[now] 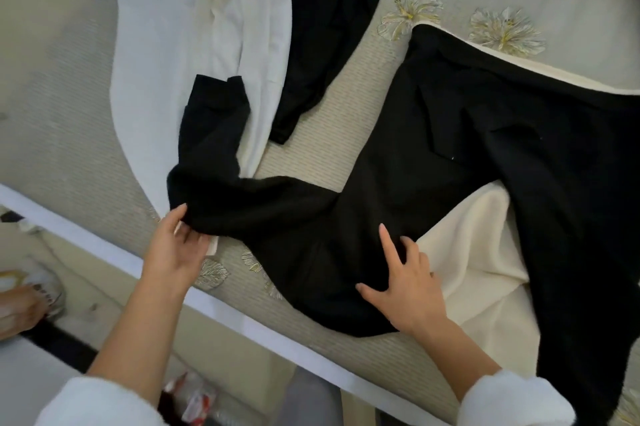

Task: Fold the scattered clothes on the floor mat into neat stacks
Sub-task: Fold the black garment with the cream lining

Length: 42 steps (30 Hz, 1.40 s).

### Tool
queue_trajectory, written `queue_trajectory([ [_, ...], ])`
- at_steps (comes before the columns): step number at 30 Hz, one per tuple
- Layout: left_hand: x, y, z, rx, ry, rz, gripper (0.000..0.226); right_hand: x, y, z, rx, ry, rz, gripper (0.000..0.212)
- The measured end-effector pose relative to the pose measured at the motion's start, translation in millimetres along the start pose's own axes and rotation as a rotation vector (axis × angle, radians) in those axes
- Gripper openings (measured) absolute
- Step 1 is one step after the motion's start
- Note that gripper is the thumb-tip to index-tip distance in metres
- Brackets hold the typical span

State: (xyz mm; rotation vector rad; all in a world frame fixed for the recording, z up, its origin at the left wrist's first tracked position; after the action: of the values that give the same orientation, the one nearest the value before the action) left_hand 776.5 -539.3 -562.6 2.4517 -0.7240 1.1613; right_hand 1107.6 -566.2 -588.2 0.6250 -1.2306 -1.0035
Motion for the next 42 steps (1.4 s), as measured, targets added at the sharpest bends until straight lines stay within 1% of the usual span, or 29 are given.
queue_trajectory([
  [1,-8.5,2.2,-0.6,0.044,0.085,0.029,0.013,2.0,-0.5,4.7,0.057,0.04,-0.038,0.104],
  [3,-19.9,-4.0,-12.0,0.072,0.121,0.092,0.029,2.5,1.8,13.9,0.119,0.186,-0.134,0.108],
  [5,-21.6,-23.1,-29.9,-0.003,0.114,0.175,0.046,1.2,0.7,22.4,0.117,0.357,-0.191,0.106],
  [6,-18.8,-34.5,-39.3,-0.08,0.113,0.225,0.049,-0.9,-1.7,25.7,0.122,0.415,-0.169,0.106],
  [7,-15.2,-45.9,-48.6,-0.179,0.1,0.272,0.044,-4.1,-4.6,27.2,0.131,0.44,-0.134,0.107],
  [9,-9.0,-65.6,-68.2,-0.315,0.035,0.334,0.029,-13.6,-10.2,26.2,0.126,0.403,-0.04,0.109],
  [10,-9.4,-72.4,-77.7,-0.286,-0.019,0.361,0.024,-18.3,-12.9,24.2,0.116,0.361,0.012,0.109],
  [11,-11.0,-76.8,-86.8,-0.18,-0.067,0.379,0.022,-21.8,-14.7,22.2,0.106,0.318,0.056,0.109],
  [13,-9.6,-78.6,-97.8,0.068,-0.124,0.397,0.026,-26.3,-16.4,20.2,0.092,0.271,0.087,0.107],
  [14,-8.0,-77.5,-97.1,0.12,-0.149,0.388,0.03,-27.7,-16.6,20.4,0.092,0.265,0.093,0.106],
  [16,-2.4,-77.8,-86.4,0.085,-0.231,0.322,0.035,-29.0,-16.2,21.0,0.099,0.274,0.128,0.102],
  [17,4.1,-81.2,-81.1,0.048,-0.298,0.283,0.033,-30.0,-14.5,21.1,0.086,0.276,0.145,0.097],
  [19,23.4,-93.9,-75.7,-0.022,-0.47,0.205,0.018,-31.6,-6.7,22.3,-0.038,0.243,0.151,0.082],
  [20,35.1,-102.1,-74.6,-0.061,-0.564,0.179,0.011,-31.4,-0.2,22.9,-0.152,0.197,0.119,0.072],
  [21,46.9,-111.1,-73.1,-0.114,-0.661,0.173,0.007,-30.2,7.1,21.9,-0.273,0.137,0.049,0.062],
  [22,58.3,-120.9,-69.6,-0.187,-0.759,0.184,0.008,-27.9,14.5,18.8,-0.373,0.076,-0.046,0.053],
  [24,82.4,-144.7,-57.2,-0.372,-0.971,0.229,0.011,-20.1,29.3,6.7,-0.484,-0.027,-0.224,0.038],
  [27,123.5,-190.7,-23.8,-0.577,-1.251,0.387,0.026,-2.8,45.1,-24.4,-0.605,-0.167,-0.34,0.028],
  [29,150.9,-226.2,12.0,-0.712,-1.427,0.593,0.034,8.1,52.8,-50.7,-0.648,-0.257,-0.398,0.026],
  [30,163.6,-241.9,35.7,-0.824,-1.497,0.731,0.038,12.4,55.6,-64.4,-0.651,-0.297,-0.428,0.026],
  [31,173.7,-253.2,61.3,-0.975,-1.499,0.897,0.044,16.3,57.4,-77.7,-0.647,-0.331,-0.454,0.026],
  [32,179.0,-259.1,86.8,-1.162,-1.438,1.048,0.053,19.9,59.0,-90.5,-0.646,-0.366,-0.473,0.027],
  [33,178.1,-260.3,110.4,-1.367,-1.357,1.141,0.064,22.9,60.3,-102.9,-0.657,-0.407,-0.486,0.027],
  [34,172.5,-256.0,130.5,-1.546,-1.289,1.17,0.074,25.9,61.7,-114.7,-0.676,-0.451,-0.493,0.027],
  [35,165.0,-246.7,145.4,-1.664,-1.252,1.149,0.078,28.5,63.1,-125.1,-0.696,-0.493,-0.497,0.026],
  [37,149.6,-219.7,158.0,-1.714,-1.263,1.015,0.076,30.8,65.8,-142.0,-0.753,-0.556,-0.5,0.024],
  [40,125.9,-170.1,150.6,-1.658,-1.383,0.652,0.065,19.7,69.5,-157.4,-0.881,-0.641,-0.489,0.021],
  [41,116.8,-153.3,145.9,-1.642,-1.375,0.533,0.062,11.9,70.9,-159.7,-0.944,-0.687,-0.492,0.023],
  [42,108.3,-139.1,141.5,-1.628,-1.326,0.446,0.061,2.3,72.6,-160.8,-1.016,-0.733,-0.502,0.026],
])
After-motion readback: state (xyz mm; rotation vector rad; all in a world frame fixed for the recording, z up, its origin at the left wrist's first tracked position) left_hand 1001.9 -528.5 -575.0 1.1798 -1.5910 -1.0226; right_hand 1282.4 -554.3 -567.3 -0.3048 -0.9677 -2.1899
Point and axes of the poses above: each hand's wrist, its own x-axis away from the middle knuckle, its own y-axis out of the back of the hand, z = x × y, the point moved 2 cm from there along -x, towards the middle knuckle, and after that the axes turned 9 degrees about -z, right-handed, at the moved point
